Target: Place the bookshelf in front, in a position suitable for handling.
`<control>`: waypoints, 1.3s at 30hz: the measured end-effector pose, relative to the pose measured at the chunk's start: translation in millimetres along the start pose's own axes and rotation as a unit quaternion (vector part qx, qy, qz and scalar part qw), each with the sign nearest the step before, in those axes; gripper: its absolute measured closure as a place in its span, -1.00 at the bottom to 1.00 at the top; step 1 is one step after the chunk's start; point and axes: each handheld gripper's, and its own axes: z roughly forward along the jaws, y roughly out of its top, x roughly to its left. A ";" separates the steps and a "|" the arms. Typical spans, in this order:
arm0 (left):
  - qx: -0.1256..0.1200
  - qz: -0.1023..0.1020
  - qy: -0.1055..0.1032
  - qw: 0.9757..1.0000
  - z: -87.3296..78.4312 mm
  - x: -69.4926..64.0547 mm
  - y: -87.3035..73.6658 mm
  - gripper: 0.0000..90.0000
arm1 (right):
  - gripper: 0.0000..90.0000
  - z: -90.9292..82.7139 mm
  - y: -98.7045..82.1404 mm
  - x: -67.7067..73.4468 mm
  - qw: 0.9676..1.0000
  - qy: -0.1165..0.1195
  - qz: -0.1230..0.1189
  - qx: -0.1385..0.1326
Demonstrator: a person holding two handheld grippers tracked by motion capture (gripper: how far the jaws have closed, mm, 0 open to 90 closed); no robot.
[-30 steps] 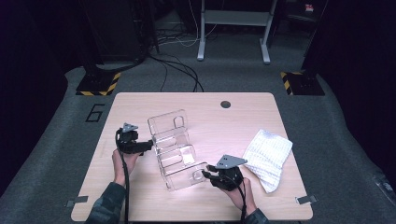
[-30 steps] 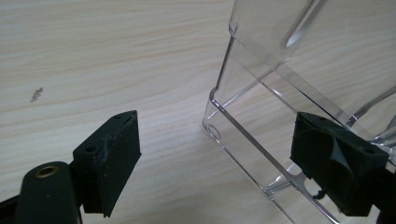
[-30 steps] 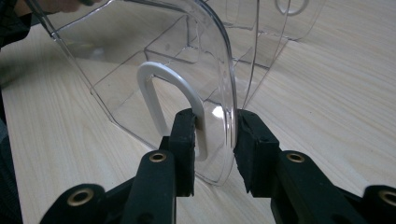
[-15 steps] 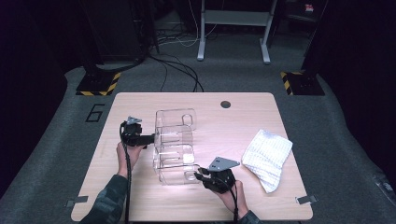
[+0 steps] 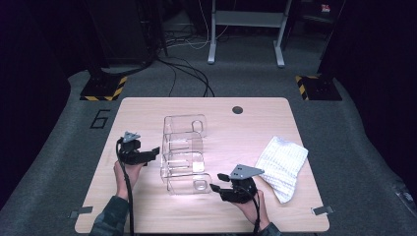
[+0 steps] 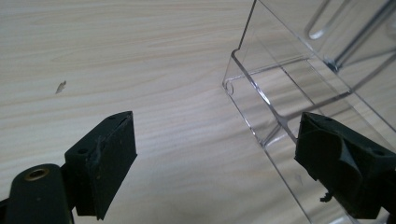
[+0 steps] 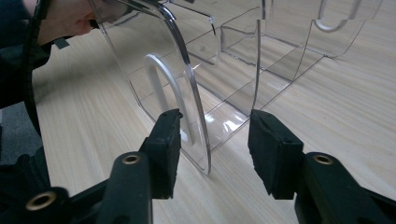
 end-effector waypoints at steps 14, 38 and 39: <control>-0.001 -0.002 0.001 1.000 -37.0 -15.4 -52.1 -0.73 | 0.80 10.1 1.0 12.9 1.000 -0.013 -0.025 0.007; -0.040 -0.020 0.030 0.999 -61.5 -9.8 -72.4 -0.73 | 0.84 74.6 31.3 38.9 0.999 0.012 -0.041 0.012; -0.041 -0.020 0.032 0.998 -62.8 -10.2 -73.1 -0.73 | 0.84 74.6 31.3 38.9 0.999 0.012 -0.041 0.012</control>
